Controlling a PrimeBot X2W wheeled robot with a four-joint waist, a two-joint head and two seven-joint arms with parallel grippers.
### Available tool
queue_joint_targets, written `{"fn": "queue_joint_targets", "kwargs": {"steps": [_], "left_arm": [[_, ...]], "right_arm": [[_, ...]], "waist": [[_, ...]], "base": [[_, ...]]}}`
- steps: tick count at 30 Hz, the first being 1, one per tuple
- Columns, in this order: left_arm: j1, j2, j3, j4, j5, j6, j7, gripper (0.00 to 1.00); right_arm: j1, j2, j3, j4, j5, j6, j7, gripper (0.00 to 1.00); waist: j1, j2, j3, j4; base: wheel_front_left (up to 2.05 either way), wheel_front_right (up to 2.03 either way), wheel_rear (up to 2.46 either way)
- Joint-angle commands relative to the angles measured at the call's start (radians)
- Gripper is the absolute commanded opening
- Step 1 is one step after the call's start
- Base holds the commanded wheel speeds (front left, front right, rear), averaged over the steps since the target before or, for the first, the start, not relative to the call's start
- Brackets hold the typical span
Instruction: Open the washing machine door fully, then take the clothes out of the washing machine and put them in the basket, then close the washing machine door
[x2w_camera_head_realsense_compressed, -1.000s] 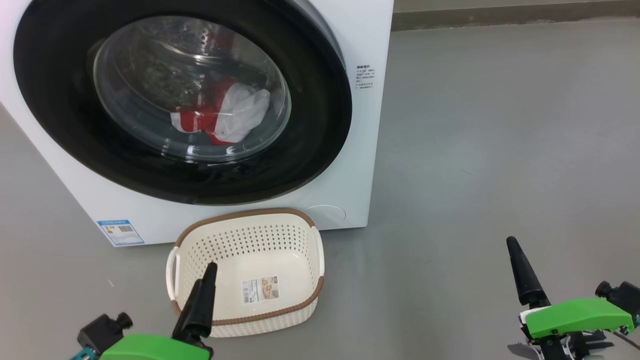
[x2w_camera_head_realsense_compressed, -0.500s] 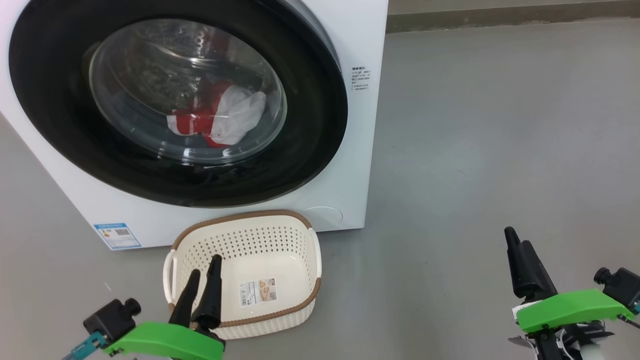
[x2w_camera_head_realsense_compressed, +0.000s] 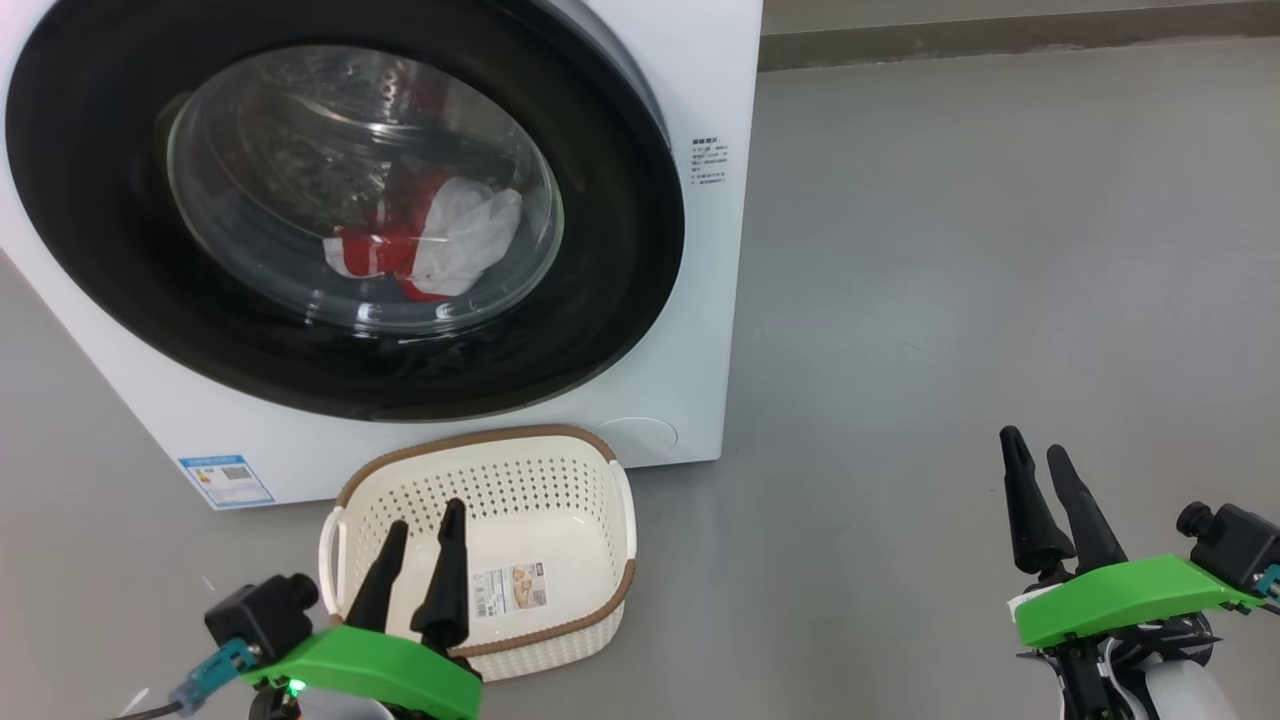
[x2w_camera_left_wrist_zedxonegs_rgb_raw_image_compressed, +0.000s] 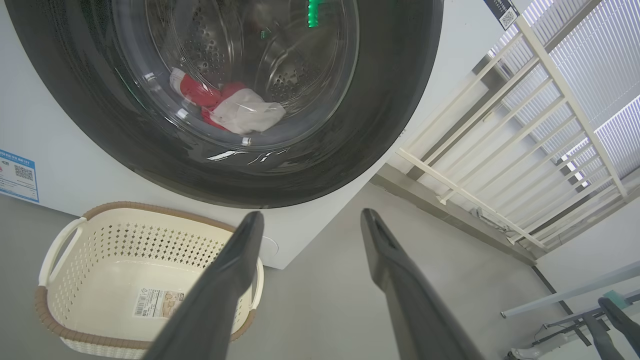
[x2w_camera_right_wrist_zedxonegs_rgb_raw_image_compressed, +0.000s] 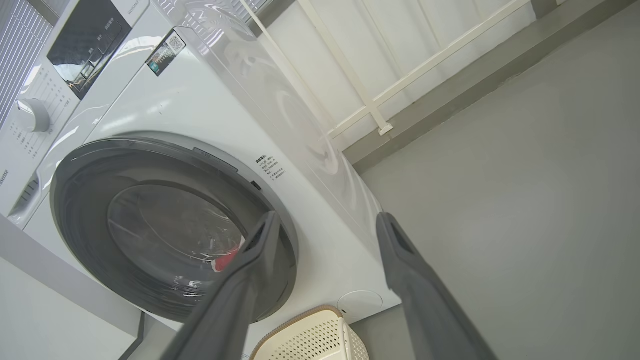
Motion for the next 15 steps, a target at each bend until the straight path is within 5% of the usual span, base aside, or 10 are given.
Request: {"fn": "queue_joint_targets", "kwargs": {"steps": [1,15], "left_arm": [[-0.053,0.017,0.009,-0.022,0.042,0.015,-0.016,1.00],[-0.082,0.020,-0.012,-0.038,0.196,0.057,-0.057,1.00]], "right_arm": [[-0.051,-0.013,0.015,-0.027,-0.037,0.000,-0.016,1.00],[-0.068,-0.017,0.029,-0.037,-0.206,0.000,-0.057,1.00]], "waist": [[0.0000,-0.0001,-0.002,-0.002],[0.0000,-0.0001,-0.004,-0.008]], "base": [[0.00,0.00,0.00],[0.00,0.00,0.00]]}}
